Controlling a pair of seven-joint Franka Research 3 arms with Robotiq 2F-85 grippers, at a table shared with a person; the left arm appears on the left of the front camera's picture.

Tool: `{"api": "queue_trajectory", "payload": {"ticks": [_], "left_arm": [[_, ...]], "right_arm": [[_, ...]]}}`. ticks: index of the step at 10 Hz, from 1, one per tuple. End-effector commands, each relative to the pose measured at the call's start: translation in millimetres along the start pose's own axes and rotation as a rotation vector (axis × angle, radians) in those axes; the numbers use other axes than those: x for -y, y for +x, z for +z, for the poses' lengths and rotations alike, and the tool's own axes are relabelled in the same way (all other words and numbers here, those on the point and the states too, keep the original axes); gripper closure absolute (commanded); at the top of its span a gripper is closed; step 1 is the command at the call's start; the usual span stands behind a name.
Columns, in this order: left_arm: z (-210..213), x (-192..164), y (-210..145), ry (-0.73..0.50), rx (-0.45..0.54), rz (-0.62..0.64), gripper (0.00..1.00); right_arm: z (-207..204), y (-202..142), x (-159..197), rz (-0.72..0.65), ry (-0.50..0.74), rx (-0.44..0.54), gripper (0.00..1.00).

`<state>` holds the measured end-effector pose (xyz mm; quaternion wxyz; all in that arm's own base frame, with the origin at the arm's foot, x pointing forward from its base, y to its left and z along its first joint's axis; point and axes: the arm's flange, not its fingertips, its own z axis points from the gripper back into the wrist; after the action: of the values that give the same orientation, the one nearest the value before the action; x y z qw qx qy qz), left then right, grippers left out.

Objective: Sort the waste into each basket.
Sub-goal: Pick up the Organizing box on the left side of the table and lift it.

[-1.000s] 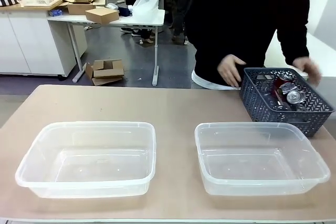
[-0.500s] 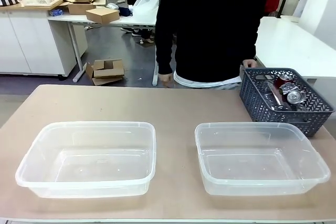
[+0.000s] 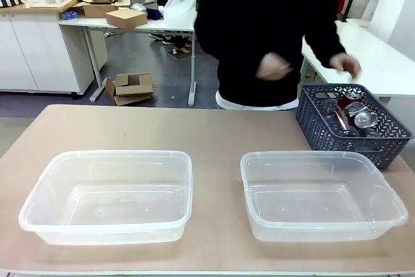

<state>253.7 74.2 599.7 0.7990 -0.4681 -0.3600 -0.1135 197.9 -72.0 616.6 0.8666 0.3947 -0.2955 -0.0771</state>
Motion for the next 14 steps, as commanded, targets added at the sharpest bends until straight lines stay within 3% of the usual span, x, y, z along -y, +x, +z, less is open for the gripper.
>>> {"api": "queue_trajectory", "payload": {"ticks": [1, 2, 4, 5, 6, 7, 8, 10, 11, 12, 14], "left_arm": [[-2, 24, -9, 0.216, -0.145, -0.148, 0.00], [17, 20, -20, 0.498, -0.222, -0.222, 0.00], [43, 2, -54, 0.733, -0.360, -0.188, 0.00], [33, -8, -83, 0.715, -0.395, -0.153, 0.00], [15, -15, -103, 0.683, -0.366, -0.131, 0.00], [-3, -20, -109, 0.572, -0.288, -0.035, 0.00], [50, 0, -53, 0.710, -0.352, -0.164, 0.00], [50, 0, -53, 0.710, -0.352, -0.164, 0.00], [46, -2, -55, 0.690, -0.357, -0.131, 0.00], [-8, -7, -56, 0.595, -0.447, -0.170, 0.00], [-76, -3, -84, 0.592, -0.491, -0.188, 0.00]], "right_arm": [[-69, -3, -59, 0.114, -0.041, -0.047, 0.00], [-124, -27, -98, 0.137, -0.007, -0.141, 0.00], [-222, -90, -136, 0.155, -0.080, -0.341, 0.00], [-272, -129, -136, 0.198, -0.152, -0.458, 0.00], [-300, -155, -126, 0.220, -0.218, -0.519, 0.00], [-292, -156, -113, 0.254, -0.247, -0.513, 0.00], [-272, -155, -149, 0.211, -0.162, -0.483, 0.00], [-272, -155, -149, 0.211, -0.162, -0.483, 0.00], [-295, -165, -141, 0.224, -0.211, -0.523, 0.00], [-326, -169, -154, 0.242, -0.254, -0.590, 0.00], [-375, -175, -174, 0.245, -0.344, -0.584, 0.00]]}}
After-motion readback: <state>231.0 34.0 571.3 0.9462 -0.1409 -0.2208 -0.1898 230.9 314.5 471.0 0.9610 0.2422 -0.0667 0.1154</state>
